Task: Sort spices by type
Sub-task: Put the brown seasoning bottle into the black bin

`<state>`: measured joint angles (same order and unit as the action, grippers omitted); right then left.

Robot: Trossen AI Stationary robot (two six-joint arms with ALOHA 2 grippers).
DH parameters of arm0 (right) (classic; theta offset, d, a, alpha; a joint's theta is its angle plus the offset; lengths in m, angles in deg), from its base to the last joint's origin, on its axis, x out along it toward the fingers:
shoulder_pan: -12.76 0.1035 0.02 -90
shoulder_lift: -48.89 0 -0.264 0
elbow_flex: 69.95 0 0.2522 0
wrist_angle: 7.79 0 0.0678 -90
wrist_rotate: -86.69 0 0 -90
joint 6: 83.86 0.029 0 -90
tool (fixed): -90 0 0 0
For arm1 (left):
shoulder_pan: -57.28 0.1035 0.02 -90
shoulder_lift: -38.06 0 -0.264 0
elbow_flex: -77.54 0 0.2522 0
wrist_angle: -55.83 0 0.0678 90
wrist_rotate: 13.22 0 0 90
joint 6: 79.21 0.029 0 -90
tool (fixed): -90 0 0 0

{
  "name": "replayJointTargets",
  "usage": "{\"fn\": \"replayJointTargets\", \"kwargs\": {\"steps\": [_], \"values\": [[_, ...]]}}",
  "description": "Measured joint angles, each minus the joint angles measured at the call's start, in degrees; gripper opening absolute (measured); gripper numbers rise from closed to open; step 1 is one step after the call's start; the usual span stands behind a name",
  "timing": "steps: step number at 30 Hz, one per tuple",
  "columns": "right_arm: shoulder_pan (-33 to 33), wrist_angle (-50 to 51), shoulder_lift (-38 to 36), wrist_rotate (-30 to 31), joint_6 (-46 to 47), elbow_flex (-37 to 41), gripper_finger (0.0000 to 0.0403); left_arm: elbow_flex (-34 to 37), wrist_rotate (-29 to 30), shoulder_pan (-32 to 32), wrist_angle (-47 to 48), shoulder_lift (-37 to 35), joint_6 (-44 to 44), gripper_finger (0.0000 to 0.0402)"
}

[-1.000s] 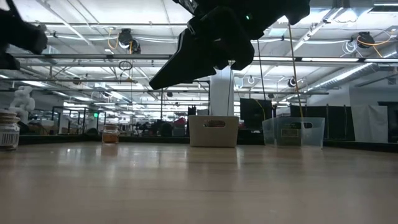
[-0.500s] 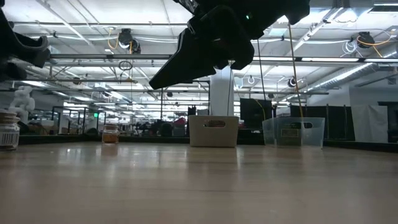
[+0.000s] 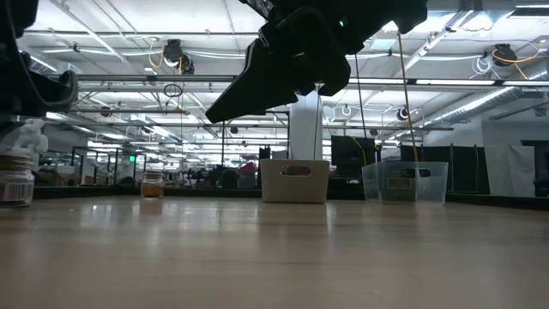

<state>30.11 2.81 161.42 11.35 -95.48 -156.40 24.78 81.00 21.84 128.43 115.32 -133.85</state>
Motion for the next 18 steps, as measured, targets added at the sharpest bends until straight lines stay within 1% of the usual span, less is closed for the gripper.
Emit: {"fn": "replayJointTargets", "kwargs": {"steps": [4, 11, 18], "values": [[0.0, 0.0, 0.0, 0.0, 0.0, 0.0, 0.0000, 0.0, 0.4, 1.0, -0.7, 0.0, 1.7, 0.0008], [0.0, 0.0, 0.0, 0.0, 0.0, 0.0, 0.0000, 0.0, 2.2, 3.5, -5.0, 0.0, 6.2, 0.0008], [0.0, 0.0, 0.0, 0.0, 0.0, 0.0, 0.0000, 0.0, 4.3, 6.4, -6.0, 0.0, 9.9, 0.0008]]}}
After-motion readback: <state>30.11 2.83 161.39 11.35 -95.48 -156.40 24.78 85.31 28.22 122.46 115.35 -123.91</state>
